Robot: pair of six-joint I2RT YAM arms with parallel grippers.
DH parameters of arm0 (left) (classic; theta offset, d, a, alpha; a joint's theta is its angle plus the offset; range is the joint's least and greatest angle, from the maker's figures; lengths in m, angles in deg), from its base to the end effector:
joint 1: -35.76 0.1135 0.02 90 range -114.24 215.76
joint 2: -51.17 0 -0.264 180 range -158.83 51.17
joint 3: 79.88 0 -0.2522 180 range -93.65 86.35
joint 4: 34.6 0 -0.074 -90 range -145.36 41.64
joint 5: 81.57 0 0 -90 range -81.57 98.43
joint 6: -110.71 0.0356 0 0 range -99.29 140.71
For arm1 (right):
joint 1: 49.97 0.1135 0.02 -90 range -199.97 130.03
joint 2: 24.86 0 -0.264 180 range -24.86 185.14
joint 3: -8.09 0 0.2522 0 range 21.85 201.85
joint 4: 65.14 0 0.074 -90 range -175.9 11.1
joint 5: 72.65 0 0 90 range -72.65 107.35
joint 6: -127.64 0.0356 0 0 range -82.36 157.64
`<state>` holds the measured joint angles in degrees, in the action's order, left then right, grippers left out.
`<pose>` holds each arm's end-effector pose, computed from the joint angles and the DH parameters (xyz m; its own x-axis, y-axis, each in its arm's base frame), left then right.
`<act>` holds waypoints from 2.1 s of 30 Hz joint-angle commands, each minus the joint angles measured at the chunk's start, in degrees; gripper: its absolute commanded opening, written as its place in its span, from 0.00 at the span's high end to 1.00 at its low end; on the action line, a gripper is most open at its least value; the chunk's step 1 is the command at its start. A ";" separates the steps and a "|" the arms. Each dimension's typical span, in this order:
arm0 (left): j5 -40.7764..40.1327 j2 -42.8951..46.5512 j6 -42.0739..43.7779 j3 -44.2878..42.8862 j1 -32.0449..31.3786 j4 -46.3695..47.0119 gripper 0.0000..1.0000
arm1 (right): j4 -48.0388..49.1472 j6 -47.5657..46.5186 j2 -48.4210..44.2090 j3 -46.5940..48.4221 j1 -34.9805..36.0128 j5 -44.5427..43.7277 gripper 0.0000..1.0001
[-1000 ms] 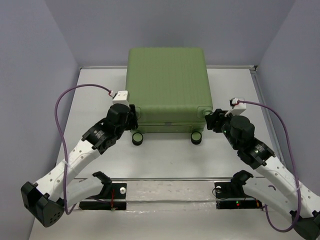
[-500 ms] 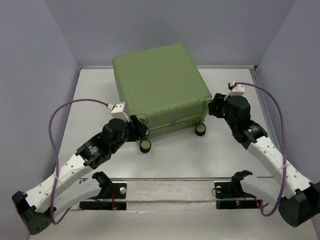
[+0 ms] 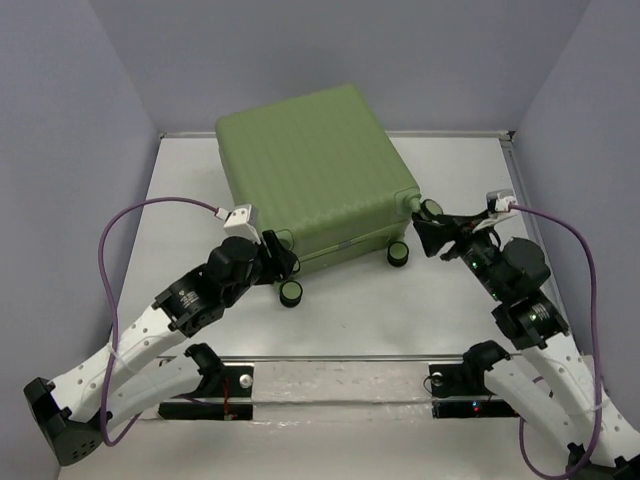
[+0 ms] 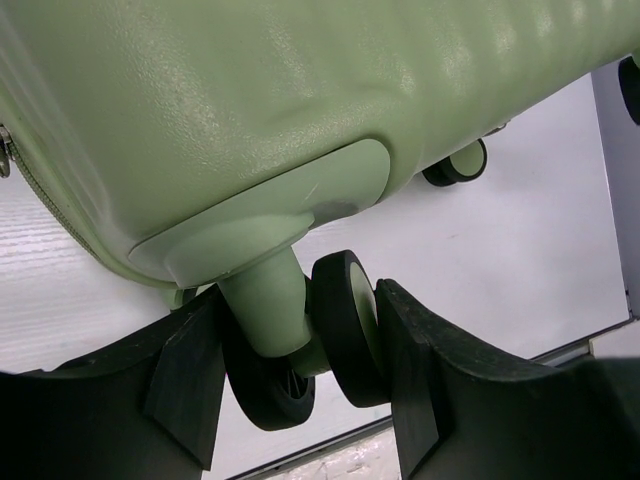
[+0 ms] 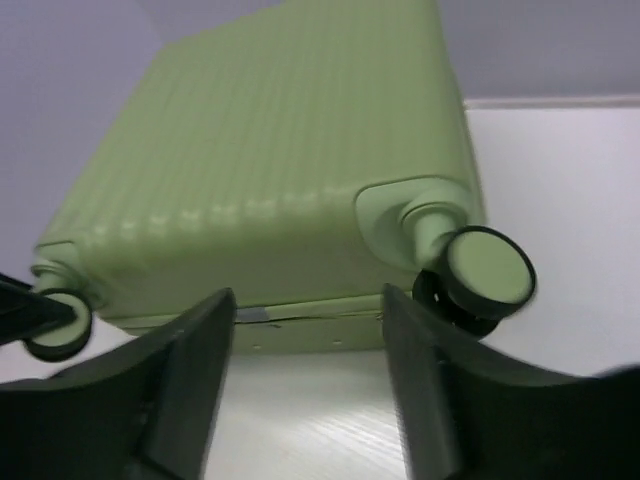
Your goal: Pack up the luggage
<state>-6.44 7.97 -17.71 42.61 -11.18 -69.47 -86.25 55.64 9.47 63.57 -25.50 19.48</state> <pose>0.1251 -0.1205 0.3185 -0.5247 -0.3181 -0.7896 0.2757 0.8140 -0.5112 0.1330 0.0620 0.3535 -0.1378 0.2766 -0.9511 -0.4260 0.8503 0.3090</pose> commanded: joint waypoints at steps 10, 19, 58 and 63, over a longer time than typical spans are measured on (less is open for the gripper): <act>4.77 1.36 6.95 -8.28 -2.72 10.99 0.94 | 39.15 7.14 8.72 -25.71 0.23 7.89 0.73; 6.96 0.40 6.51 -8.81 -2.72 12.31 0.94 | 66.66 4.59 28.23 -30.11 0.23 5.16 0.59; 7.49 0.31 6.33 -8.81 -2.63 11.26 0.94 | 80.65 1.95 49.87 -23.44 0.23 6.74 0.67; 7.40 0.22 6.42 -8.72 -2.63 11.35 0.94 | 82.58 2.83 49.79 -23.26 0.23 8.15 0.67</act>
<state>-6.88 6.24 -17.53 39.70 -11.44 -71.83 -11.78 58.76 59.24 36.00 -25.59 23.17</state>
